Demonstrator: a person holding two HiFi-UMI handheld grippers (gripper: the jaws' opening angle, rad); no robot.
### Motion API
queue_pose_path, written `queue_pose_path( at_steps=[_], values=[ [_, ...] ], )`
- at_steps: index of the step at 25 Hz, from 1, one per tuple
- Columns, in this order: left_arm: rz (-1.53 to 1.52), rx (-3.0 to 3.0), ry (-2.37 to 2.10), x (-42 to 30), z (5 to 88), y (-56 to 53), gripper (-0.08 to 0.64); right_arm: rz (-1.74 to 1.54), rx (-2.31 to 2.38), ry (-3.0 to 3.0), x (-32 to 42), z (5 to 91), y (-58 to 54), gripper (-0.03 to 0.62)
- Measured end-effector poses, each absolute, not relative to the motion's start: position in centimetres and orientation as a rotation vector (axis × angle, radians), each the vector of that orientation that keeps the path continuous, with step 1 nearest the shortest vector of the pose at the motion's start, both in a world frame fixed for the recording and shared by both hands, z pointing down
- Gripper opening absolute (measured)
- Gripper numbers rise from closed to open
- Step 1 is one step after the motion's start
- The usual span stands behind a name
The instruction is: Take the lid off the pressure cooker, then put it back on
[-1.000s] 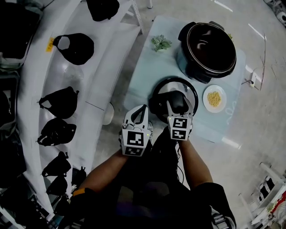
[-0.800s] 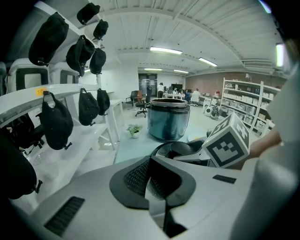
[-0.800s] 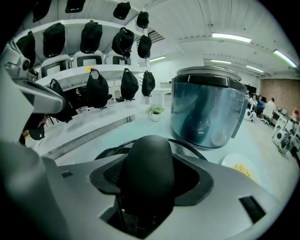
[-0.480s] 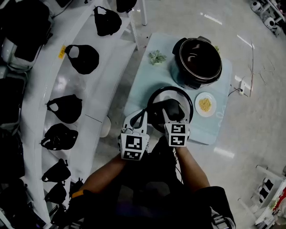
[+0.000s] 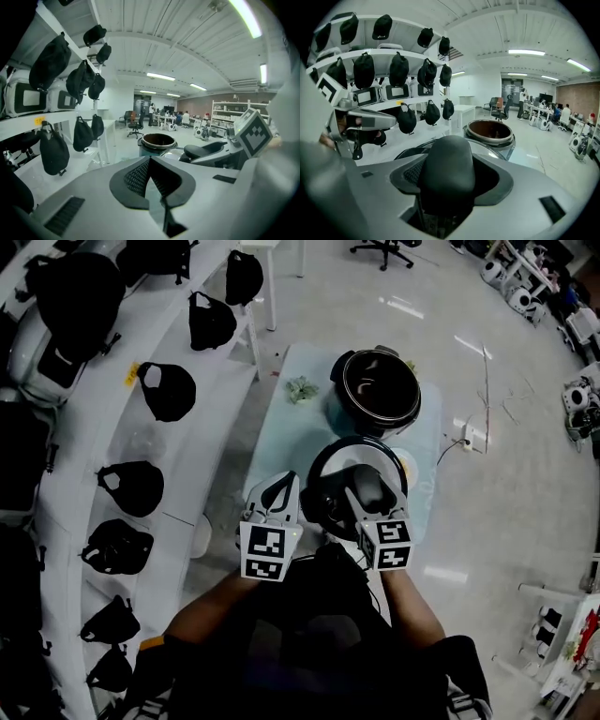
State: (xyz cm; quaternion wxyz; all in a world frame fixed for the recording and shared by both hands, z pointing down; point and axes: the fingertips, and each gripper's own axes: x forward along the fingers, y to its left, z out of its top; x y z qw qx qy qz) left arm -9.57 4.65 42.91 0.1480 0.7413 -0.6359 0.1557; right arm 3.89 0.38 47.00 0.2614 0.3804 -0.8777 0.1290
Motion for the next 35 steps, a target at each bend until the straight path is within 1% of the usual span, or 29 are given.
queue_pose_path(
  at_steps=[7,13,24,35],
  values=[
    [0.459,2.135,-1.851,-8.3,41.6,2.0,0.008,0.232,0.968,-2.436,6.8,43.0,-6.1,0.295],
    [0.493,2.029,-1.933,-6.7,41.3,-1.6,0.008,0.129,0.781,-2.495,8.3,41.4,-12.5,0.295],
    [0.508,1.790,-2.090,-5.2,40.3,-7.2,0.008,0.001,0.340,-2.585,6.3,41.8,-23.0,0.295],
    [0.527,1.644,-2.148,-6.0,41.7,-8.7,0.008,0.017,0.156,-2.580,3.1,44.7,-28.1,0.295]
  ],
)
